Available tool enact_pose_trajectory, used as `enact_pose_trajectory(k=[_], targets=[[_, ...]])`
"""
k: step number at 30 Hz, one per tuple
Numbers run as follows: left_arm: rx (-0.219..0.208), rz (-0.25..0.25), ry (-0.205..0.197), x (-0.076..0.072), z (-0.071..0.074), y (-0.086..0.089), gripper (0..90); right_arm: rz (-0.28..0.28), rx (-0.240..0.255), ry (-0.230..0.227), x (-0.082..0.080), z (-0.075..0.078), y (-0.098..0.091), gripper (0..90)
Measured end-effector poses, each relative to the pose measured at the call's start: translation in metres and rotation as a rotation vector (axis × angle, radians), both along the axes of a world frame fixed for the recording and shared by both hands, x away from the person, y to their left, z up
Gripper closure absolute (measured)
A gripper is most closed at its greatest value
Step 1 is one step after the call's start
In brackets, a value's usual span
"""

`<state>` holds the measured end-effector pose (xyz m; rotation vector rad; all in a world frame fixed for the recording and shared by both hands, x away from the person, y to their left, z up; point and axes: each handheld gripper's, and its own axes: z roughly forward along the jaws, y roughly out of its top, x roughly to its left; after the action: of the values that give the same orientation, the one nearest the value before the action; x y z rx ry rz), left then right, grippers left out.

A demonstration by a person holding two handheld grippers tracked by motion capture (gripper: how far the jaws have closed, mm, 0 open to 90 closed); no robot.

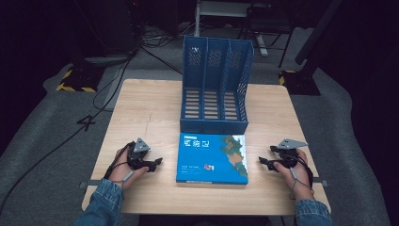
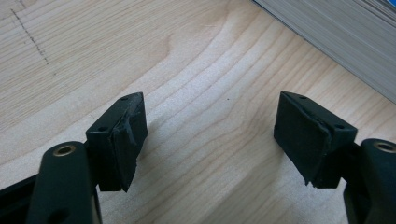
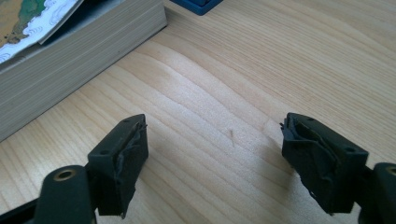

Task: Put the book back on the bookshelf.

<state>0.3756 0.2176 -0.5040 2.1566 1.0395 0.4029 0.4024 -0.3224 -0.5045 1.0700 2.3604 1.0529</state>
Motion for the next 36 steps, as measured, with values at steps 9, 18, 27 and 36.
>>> enact_pose_trajectory(k=[9, 18, 27, 36], targets=[[-0.037, 0.058, -0.039, 0.006, 0.007, -0.003, 31.7, -0.093, -0.019, 0.01, -0.001, -0.001, 0.004, 12.7], [-0.104, 0.043, -0.014, 0.004, 0.028, -0.013, 34.6, -0.096, -0.012, 0.01, -0.002, -0.001, 0.004, 14.2], [-0.19, -0.054, -0.004, -0.001, 0.042, -0.035, 35.6, -0.097, -0.011, 0.01, -0.002, -0.001, 0.004, 14.2], [-0.192, -0.199, 0.055, -0.008, 0.04, -0.063, 32.2, -0.102, -0.01, 0.012, -0.004, -0.001, 0.005, 14.2]])
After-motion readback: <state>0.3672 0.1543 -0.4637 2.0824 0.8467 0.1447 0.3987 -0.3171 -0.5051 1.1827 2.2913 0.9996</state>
